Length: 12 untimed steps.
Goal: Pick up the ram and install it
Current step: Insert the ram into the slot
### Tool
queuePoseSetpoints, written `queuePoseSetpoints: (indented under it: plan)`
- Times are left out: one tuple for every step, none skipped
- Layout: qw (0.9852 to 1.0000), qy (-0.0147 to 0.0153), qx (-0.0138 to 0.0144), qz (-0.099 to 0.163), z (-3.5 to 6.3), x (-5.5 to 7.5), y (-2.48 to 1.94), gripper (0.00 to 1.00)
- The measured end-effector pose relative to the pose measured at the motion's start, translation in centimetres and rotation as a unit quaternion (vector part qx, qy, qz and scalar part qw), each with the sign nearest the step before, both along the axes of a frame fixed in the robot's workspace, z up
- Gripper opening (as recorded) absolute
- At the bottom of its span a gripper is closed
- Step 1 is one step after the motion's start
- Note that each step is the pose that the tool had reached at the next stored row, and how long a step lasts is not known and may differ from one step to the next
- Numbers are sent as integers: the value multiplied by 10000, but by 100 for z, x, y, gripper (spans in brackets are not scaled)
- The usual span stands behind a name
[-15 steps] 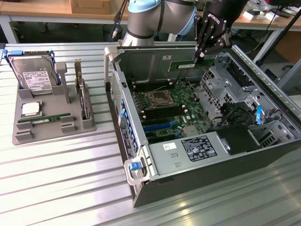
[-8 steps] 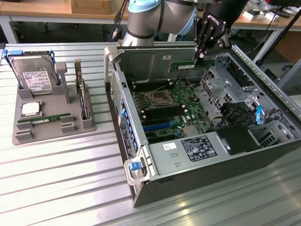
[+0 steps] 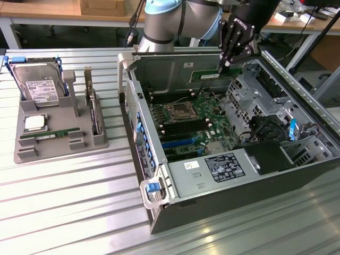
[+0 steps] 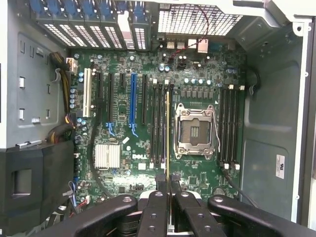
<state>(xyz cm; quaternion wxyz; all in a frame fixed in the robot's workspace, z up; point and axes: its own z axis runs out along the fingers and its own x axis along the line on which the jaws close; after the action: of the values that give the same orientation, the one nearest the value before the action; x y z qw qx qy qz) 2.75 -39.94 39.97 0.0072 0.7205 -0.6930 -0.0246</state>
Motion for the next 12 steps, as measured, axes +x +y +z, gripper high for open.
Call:
queuePoseSetpoints:
  plan:
    - [10000, 0, 0, 0, -4, 0, 0, 12]
    - [10000, 0, 0, 0, -6, 0, 0, 12]
    - [10000, 0, 0, 0, -8, 0, 0, 12]
    - [10000, 0, 0, 0, -10, 0, 0, 12]
    - [10000, 0, 0, 0, -12, 0, 0, 12]
    - [10000, 0, 0, 0, -15, 0, 0, 12]
    - [10000, 0, 0, 0, -19, 0, 0, 12]
    - [10000, 0, 0, 0, -22, 0, 0, 12]
    - [10000, 0, 0, 0, -26, 0, 0, 12]
    - [10000, 0, 0, 0, -31, 0, 0, 12]
    - [10000, 0, 0, 0, -39, 0, 0, 12]
    - [10000, 0, 0, 0, -42, 0, 0, 12]
